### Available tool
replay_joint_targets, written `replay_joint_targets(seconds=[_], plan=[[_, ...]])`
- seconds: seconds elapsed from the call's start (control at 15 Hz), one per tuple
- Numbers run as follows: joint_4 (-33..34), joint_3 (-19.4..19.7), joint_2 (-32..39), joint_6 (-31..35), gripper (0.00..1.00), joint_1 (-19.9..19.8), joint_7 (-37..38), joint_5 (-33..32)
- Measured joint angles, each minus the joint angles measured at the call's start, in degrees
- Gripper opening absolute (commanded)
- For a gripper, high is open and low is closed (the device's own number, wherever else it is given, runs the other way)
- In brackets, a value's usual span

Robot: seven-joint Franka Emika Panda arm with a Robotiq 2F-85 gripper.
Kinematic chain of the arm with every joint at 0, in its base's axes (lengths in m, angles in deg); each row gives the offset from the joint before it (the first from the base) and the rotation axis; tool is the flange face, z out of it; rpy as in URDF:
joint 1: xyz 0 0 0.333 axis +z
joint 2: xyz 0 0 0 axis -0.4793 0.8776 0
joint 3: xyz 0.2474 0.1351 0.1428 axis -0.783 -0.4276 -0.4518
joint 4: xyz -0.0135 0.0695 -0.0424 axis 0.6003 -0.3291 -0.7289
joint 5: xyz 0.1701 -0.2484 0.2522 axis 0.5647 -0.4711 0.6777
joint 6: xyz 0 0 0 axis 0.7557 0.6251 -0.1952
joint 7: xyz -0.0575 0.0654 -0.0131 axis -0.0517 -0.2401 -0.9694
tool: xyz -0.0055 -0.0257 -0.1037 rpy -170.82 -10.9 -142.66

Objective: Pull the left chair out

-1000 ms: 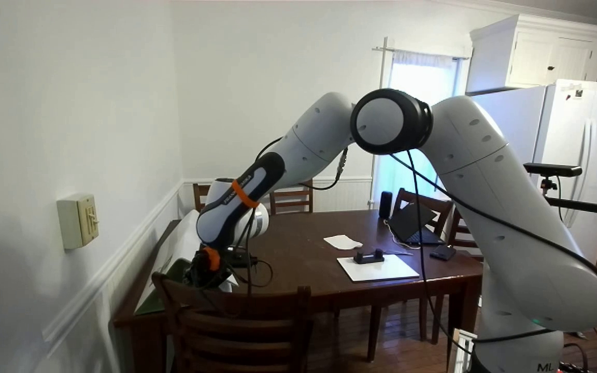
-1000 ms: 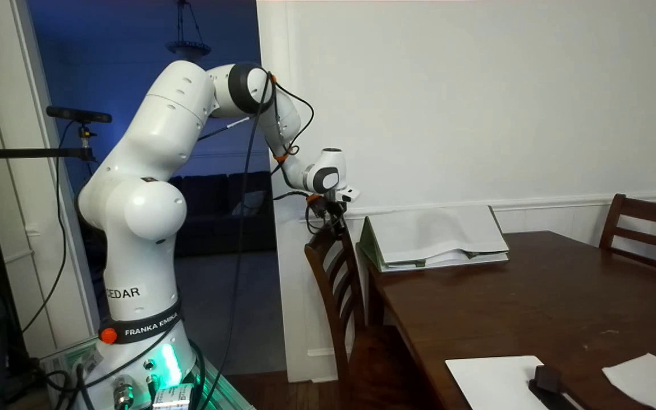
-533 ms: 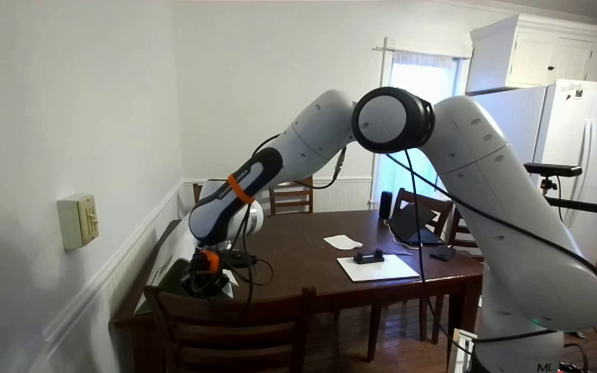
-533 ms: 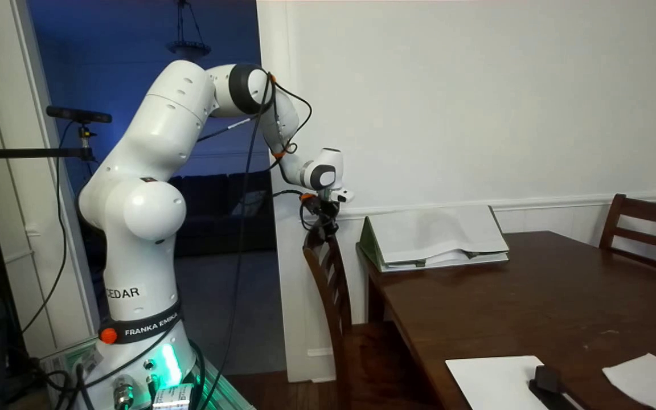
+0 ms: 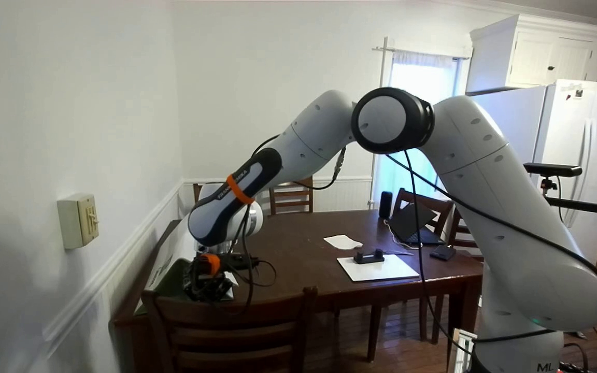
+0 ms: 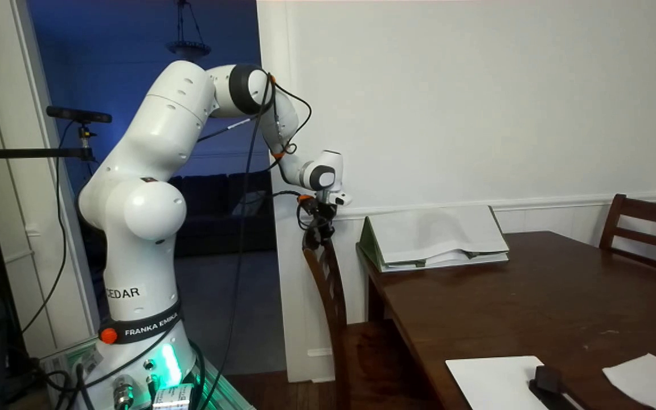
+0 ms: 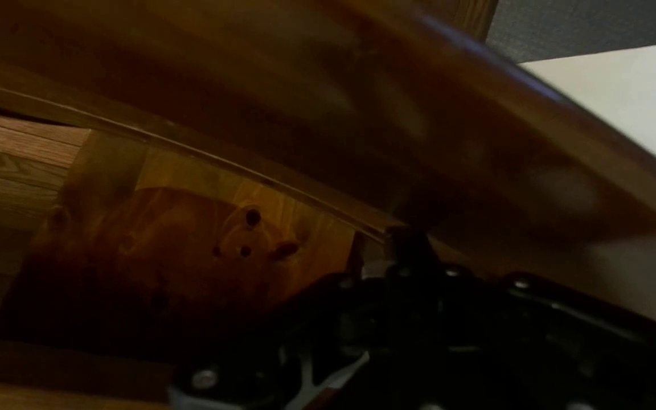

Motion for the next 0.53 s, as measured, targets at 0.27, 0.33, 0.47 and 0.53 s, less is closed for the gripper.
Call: replay_joint_targets(seconds=[0.27, 0.33, 0.47, 0.53], plan=[[-0.1, 0.5, 0.1, -1.1, 0.01, 0.0, 2.1, 0.4], [-0.1, 0.7, 0.2, -1.1, 0.01, 0.1, 2.7, 0.4], [-0.2, 1.1, 0.4, -1.1, 0.01, 0.2, 3.7, 0.4], [-0.3, 1.4, 0.6, -1.1, 0.01, 0.3, 4.1, 0.4]])
